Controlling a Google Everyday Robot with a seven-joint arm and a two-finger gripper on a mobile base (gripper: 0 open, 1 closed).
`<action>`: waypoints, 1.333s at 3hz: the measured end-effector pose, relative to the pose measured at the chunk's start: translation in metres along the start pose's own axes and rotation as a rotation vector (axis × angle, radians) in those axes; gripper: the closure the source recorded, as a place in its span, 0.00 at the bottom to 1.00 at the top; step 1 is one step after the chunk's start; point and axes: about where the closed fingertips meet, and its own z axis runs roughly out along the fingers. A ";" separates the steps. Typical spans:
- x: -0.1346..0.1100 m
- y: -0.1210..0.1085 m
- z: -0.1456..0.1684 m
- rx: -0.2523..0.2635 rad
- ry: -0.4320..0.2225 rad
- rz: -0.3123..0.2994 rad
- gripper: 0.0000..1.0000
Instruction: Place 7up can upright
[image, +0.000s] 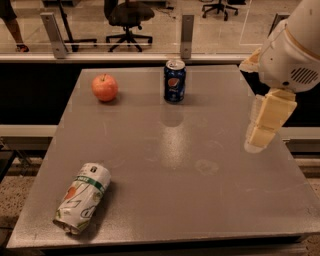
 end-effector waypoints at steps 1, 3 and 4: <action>-0.037 0.005 0.010 -0.017 -0.043 -0.104 0.00; -0.121 0.033 0.029 -0.054 -0.120 -0.370 0.00; -0.163 0.050 0.045 -0.089 -0.160 -0.512 0.00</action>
Offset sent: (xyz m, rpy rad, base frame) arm -0.0080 0.1323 -0.0082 0.0277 -0.0345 0.4065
